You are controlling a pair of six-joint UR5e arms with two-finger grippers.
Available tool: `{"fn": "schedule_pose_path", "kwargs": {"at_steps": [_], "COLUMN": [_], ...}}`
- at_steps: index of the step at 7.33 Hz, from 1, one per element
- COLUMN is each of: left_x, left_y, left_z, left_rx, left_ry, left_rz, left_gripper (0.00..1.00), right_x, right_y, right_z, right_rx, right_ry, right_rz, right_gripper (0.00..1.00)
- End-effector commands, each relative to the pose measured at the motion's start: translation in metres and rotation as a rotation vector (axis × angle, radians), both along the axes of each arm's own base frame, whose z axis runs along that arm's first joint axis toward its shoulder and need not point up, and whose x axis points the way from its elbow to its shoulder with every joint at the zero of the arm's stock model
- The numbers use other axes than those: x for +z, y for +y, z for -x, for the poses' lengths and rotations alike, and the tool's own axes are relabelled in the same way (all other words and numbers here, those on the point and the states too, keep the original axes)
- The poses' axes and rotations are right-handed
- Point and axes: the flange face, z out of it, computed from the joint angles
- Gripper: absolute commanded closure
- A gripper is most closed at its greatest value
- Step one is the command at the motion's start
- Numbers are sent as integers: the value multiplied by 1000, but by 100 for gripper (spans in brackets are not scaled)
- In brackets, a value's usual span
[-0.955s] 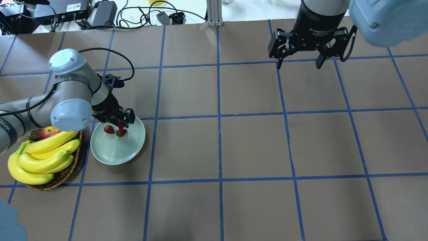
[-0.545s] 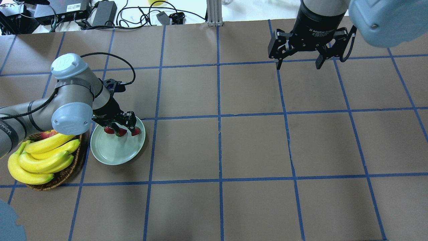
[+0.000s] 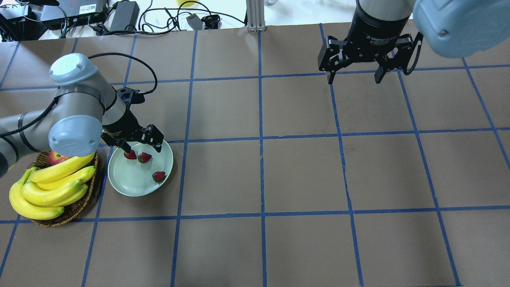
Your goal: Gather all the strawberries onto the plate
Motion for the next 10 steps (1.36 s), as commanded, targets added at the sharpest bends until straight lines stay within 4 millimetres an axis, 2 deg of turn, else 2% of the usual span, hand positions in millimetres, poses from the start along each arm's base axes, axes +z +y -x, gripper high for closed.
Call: {"fn": "schedule_pose_path", "kwargs": {"at_steps": [1, 2, 3, 4, 5, 7, 8, 10], "left_x": [83, 138, 181, 210, 222, 226, 230, 226], "left_y": [11, 19, 26, 36, 42, 41, 39, 40], "left_z": [6, 9, 20, 39, 58, 107, 116, 119], "left_rx": [0, 6, 21, 4, -40, -10, -26, -26], "left_ry": [9, 10, -3, -24, -76, -96, -96, -96], "left_rz": [-21, -28, -1, 45, 76, 164, 210, 203], "left_gripper": [0, 0, 0, 0, 0, 0, 0, 0], "right_x": [-1, -1, -1, -2, -1, -1, -2, -2], "right_y": [0, 0, 0, -1, 0, 0, -1, -1], "right_z": [-1, -1, -1, 0, -1, -1, -1, 0], "right_rx": [1, 1, 1, -1, 1, 2, 1, -1], "right_ry": [0, 0, 0, 0, 0, 0, 0, 0], "right_rz": [-2, -2, -2, -3, 0, -2, -3, -3], "right_gripper": [0, 0, 0, 0, 0, 0, 0, 0]}}
